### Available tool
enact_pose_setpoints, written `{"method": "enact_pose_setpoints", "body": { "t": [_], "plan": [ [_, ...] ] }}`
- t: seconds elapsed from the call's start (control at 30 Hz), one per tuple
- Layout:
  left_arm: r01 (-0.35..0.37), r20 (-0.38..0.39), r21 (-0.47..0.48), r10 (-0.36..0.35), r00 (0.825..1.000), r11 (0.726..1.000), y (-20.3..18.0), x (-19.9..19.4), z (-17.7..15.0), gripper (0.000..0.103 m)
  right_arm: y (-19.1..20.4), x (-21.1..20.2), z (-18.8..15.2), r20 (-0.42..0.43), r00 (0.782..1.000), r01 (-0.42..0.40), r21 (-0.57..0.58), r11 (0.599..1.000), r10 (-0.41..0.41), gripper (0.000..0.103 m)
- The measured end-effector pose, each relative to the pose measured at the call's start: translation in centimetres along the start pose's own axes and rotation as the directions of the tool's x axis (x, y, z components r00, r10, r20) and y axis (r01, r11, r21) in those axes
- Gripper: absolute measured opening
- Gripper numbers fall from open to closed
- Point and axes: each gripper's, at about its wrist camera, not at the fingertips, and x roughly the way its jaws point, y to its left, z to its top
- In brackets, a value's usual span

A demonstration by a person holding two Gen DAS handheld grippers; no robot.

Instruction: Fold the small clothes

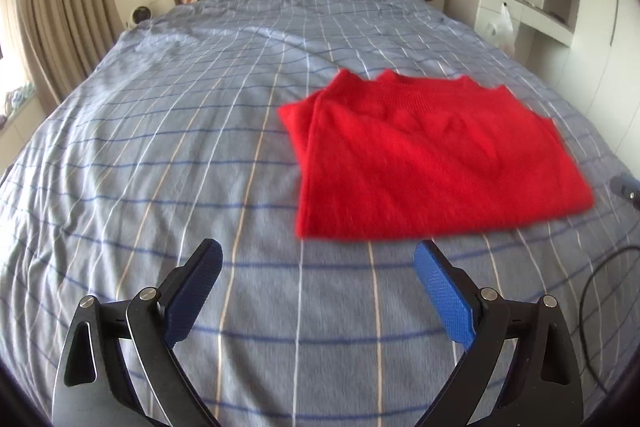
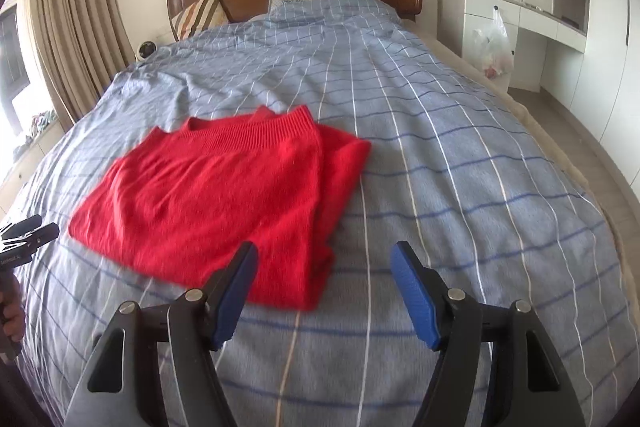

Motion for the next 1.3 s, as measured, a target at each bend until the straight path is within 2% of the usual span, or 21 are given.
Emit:
{"method": "enact_pose_setpoints", "body": {
  "t": [0.1,0.27,0.47,0.7,0.8,0.93,1.1,1.3],
  "plan": [
    [-0.002,-0.028,-0.008,0.001,1.000,1.000,-0.8,-0.9,-3.1,0.098,0.7,-2.0,-2.5,-0.017,0.999,0.032,-0.001,0.999,-0.032,0.069],
    [-0.009,-0.054,-0.043,0.007,0.999,0.999,-1.2,-1.8,-5.2,0.098,1.3,-4.4,-4.9,-0.016,0.997,0.081,0.006,0.997,-0.081,0.069],
    [-0.019,-0.011,-0.030,0.019,1.000,0.999,-0.9,-4.0,-4.9,0.098,2.7,-7.6,-5.2,0.029,0.993,0.118,-0.056,0.991,-0.117,0.069],
    [-0.028,0.035,-0.025,0.029,0.999,0.999,-0.8,-6.0,-3.6,0.098,3.6,-10.7,-4.4,0.094,0.988,0.127,-0.083,0.988,-0.119,0.069],
    [-0.030,0.038,-0.027,0.031,0.999,0.999,-0.9,-6.1,-3.3,0.098,3.4,-11.3,-4.2,0.111,0.986,0.134,-0.081,0.988,-0.125,0.074],
    [-0.051,0.015,-0.006,0.051,0.999,0.999,-1.1,-4.6,-3.7,0.099,2.8,-10.4,-4.9,0.098,0.988,0.128,-0.067,0.989,-0.121,0.078],
    [-0.082,-0.015,-0.023,0.081,0.997,0.996,-0.5,-2.0,-4.9,0.099,2.0,-6.9,-8.0,0.060,0.998,-0.011,-0.019,1.000,0.012,0.078],
    [-0.122,-0.019,-0.017,0.121,0.992,0.992,-0.8,0.5,-5.9,0.099,0.9,-3.8,-12.7,0.029,0.998,-0.056,0.051,0.997,0.055,0.078]
  ]
}}
